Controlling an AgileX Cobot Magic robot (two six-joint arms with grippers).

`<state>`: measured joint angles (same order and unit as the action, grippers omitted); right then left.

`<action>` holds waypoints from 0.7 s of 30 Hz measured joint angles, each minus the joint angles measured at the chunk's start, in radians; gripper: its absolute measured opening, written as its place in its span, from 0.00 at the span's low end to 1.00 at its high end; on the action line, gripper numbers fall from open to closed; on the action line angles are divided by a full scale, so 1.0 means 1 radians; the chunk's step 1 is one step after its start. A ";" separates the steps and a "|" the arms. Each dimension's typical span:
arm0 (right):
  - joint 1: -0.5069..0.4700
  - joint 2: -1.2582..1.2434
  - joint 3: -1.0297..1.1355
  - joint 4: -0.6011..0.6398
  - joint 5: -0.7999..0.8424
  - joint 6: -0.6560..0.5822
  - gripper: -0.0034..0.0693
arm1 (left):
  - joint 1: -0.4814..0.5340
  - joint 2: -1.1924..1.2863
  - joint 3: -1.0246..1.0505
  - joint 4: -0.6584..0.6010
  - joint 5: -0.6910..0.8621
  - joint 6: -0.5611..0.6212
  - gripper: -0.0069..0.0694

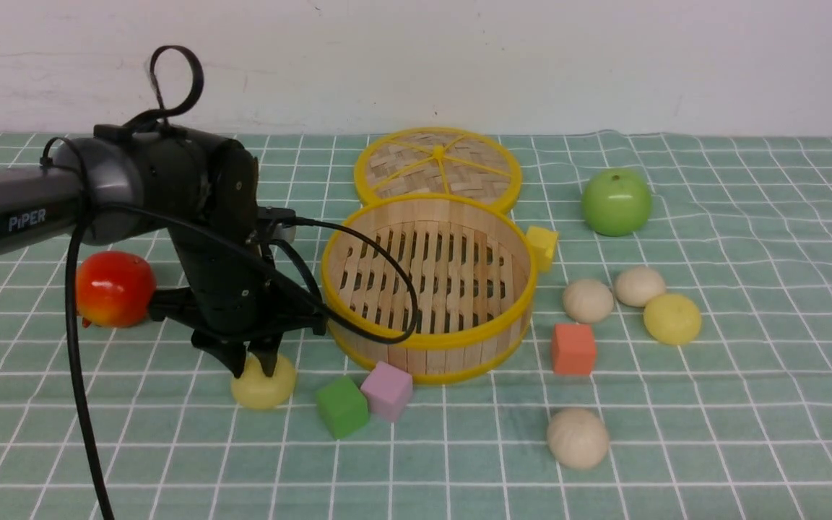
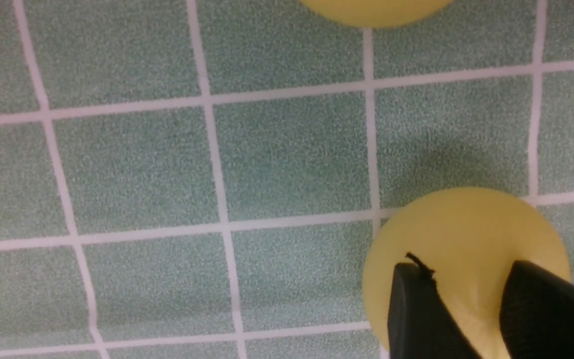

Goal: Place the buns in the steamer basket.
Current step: Use the left arm to grab a steamed stuffed bun

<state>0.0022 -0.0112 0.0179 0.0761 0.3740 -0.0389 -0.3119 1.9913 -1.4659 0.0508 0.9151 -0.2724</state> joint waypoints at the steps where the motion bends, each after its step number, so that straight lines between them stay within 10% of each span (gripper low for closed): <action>1: 0.000 0.000 0.000 0.000 0.000 0.000 0.38 | 0.000 0.000 0.000 0.000 0.000 0.000 0.40; 9: 0.000 0.000 0.000 0.000 0.000 0.000 0.38 | 0.000 0.000 0.000 0.000 0.012 0.000 0.09; 21: 0.000 0.000 0.000 0.000 0.000 0.000 0.38 | 0.000 -0.081 0.000 -0.001 0.047 0.020 0.07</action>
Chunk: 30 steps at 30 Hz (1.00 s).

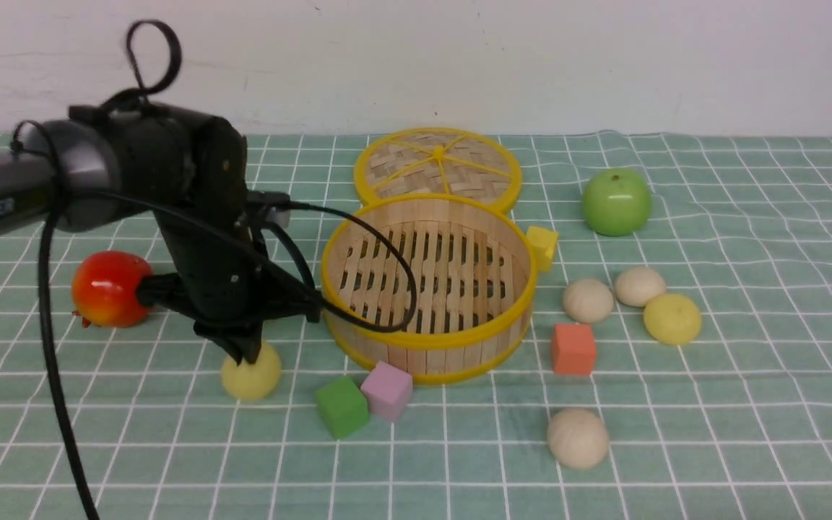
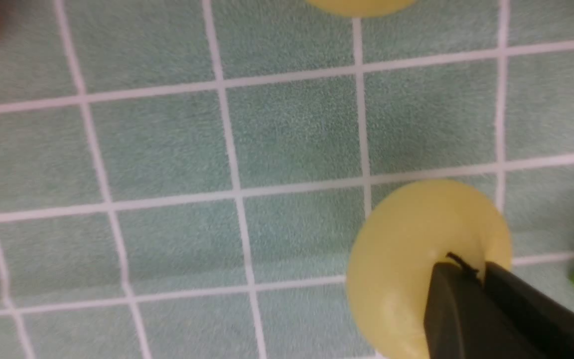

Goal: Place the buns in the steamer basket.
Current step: Use the left arm to put the steamed stuffed bun into the steamer

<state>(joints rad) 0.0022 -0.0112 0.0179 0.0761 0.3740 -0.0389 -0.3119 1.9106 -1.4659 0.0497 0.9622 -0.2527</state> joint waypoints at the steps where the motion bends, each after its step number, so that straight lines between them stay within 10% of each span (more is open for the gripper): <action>1: 0.000 0.000 0.000 0.000 0.000 0.000 0.38 | 0.000 -0.017 0.000 0.000 0.005 0.001 0.07; 30: 0.000 0.000 0.000 0.000 0.000 0.000 0.38 | -0.140 0.354 -0.660 -0.089 0.148 0.035 0.09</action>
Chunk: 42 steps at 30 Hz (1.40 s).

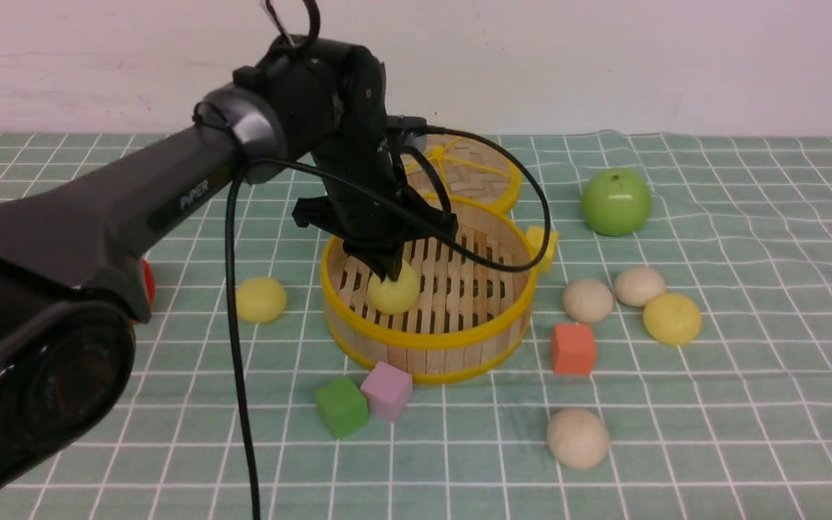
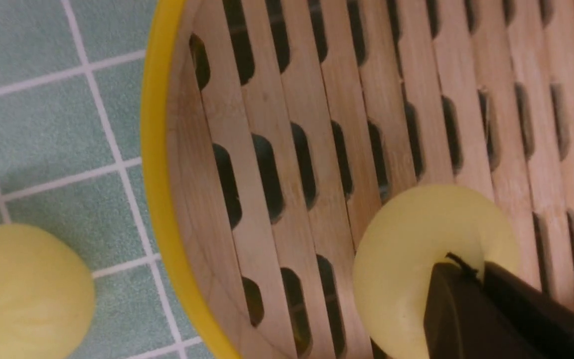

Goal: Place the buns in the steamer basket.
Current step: Use the left arm to put the steamed stuffed bun into the steamer, then use the left arm to grab a steamed stuffed bun

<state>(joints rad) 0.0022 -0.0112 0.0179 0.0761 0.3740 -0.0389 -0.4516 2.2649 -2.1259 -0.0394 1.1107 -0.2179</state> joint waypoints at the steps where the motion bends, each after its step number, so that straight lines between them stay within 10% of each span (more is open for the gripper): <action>1: 0.000 0.000 0.000 0.000 0.000 0.000 0.38 | 0.000 0.000 0.000 0.000 0.000 -0.002 0.10; 18: 0.000 0.000 0.000 0.000 0.000 0.000 0.38 | 0.000 -0.066 -0.007 -0.015 0.088 -0.027 0.63; 42: 0.000 0.000 0.000 0.000 0.000 0.000 0.38 | 0.172 -0.354 0.344 0.190 0.078 -0.140 0.49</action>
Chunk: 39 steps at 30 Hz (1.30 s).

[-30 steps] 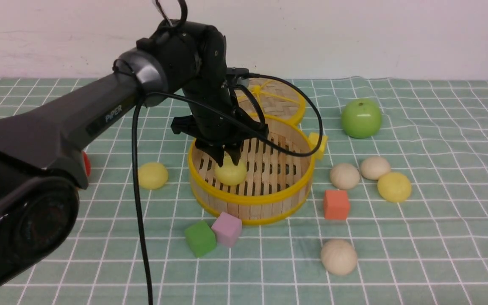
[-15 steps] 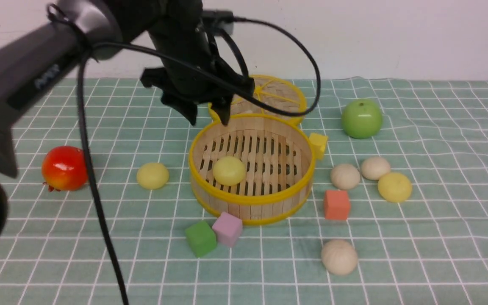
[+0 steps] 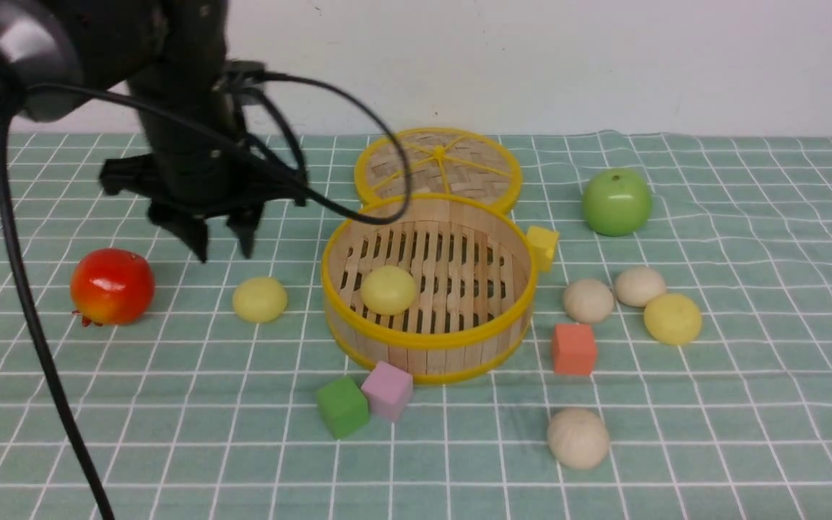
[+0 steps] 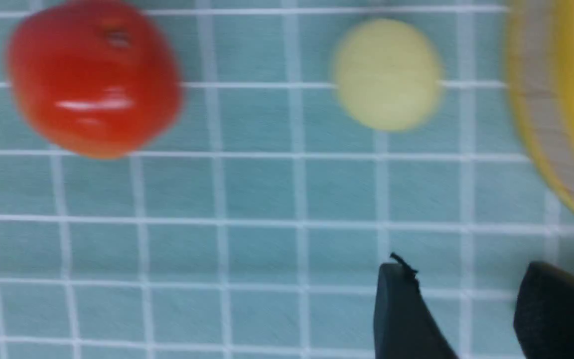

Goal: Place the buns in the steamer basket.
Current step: Use the left arm to grab a steamed stuffed bun

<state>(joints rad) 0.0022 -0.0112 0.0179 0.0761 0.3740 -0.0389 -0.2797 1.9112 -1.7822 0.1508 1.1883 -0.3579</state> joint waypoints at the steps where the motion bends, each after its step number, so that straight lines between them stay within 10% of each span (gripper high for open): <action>1: 0.000 0.000 0.000 0.000 0.000 0.000 0.38 | 0.004 0.001 -0.001 0.002 -0.004 0.001 0.49; 27: 0.000 0.000 0.000 0.000 0.000 0.000 0.38 | 0.036 0.259 0.006 -0.023 -0.338 0.132 0.46; 39: 0.000 0.000 0.000 0.000 0.000 0.000 0.38 | 0.036 0.286 -0.018 -0.041 -0.284 0.124 0.07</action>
<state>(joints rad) 0.0022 -0.0112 0.0179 0.0761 0.3740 -0.0389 -0.2437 2.1971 -1.8003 0.1100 0.9042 -0.2341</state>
